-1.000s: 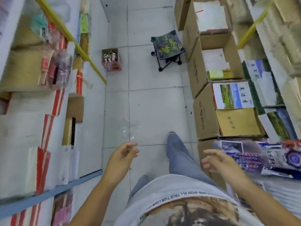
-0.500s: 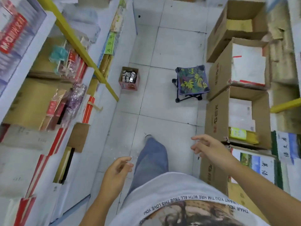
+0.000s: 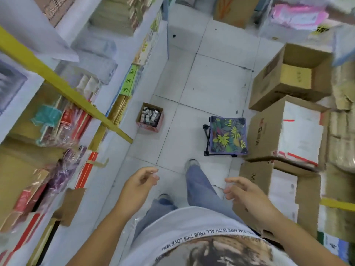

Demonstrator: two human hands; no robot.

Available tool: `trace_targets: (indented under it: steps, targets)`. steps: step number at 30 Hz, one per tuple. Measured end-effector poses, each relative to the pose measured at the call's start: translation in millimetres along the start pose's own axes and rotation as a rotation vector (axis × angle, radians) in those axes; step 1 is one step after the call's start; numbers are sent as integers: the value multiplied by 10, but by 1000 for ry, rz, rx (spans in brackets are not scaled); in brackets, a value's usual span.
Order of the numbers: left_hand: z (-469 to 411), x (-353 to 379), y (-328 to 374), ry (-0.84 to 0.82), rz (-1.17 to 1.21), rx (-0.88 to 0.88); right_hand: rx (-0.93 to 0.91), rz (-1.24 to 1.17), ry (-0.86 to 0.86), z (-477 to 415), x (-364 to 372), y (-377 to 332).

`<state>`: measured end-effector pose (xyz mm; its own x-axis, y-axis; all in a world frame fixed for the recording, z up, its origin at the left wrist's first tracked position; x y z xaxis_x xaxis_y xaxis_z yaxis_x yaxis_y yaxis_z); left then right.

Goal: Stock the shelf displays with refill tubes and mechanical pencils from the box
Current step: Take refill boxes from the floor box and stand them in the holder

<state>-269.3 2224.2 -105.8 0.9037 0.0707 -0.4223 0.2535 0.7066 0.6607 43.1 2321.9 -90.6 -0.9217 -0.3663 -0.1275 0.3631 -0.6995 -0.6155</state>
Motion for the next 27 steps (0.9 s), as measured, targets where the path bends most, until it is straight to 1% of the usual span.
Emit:
trace_targets:
  steps: [4,7,9,13,16,19,24,27]
  targets:
    - [-338,-29,280,109,80,-88,-24,168,-94,-609,-61,-815]
    - [-513,-99,418,173,134,-126,-65,292,-188,-1016,79,-1437]
    - [-573,-182,440,227,208,-157,-87,327,-228,-1269,255,-1780]
    - [-704,-338,323,299,298,-246,-104,413,-312,-1722,760,-2235]
    - [-900,-472,225,328,310,-314,-113,457,-375,-1967,1163,-2513]
    - [-1142,-628,299,360,346,-322,-134,448,-436,-2154,1506,-2827]
    - [-1582,-877,684,378,393,-305,-139,474,-482,-2432,1688,-3332]
    - [-1854,-938,913,434,474,-309,-114,528,-515,-2742,1682,-3560]
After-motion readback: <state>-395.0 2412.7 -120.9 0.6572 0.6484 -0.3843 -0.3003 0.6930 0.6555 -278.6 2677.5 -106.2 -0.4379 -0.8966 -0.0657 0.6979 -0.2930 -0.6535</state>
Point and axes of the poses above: each hand's wrist, its own z-axis away from the middle knuckle, its own x-axis out of the palm, y = z × x, the point moved 9 cm from there along -z, towards the middle knuckle, and after that the axes turned 13 degrees about -z, right-handed, at the moved point
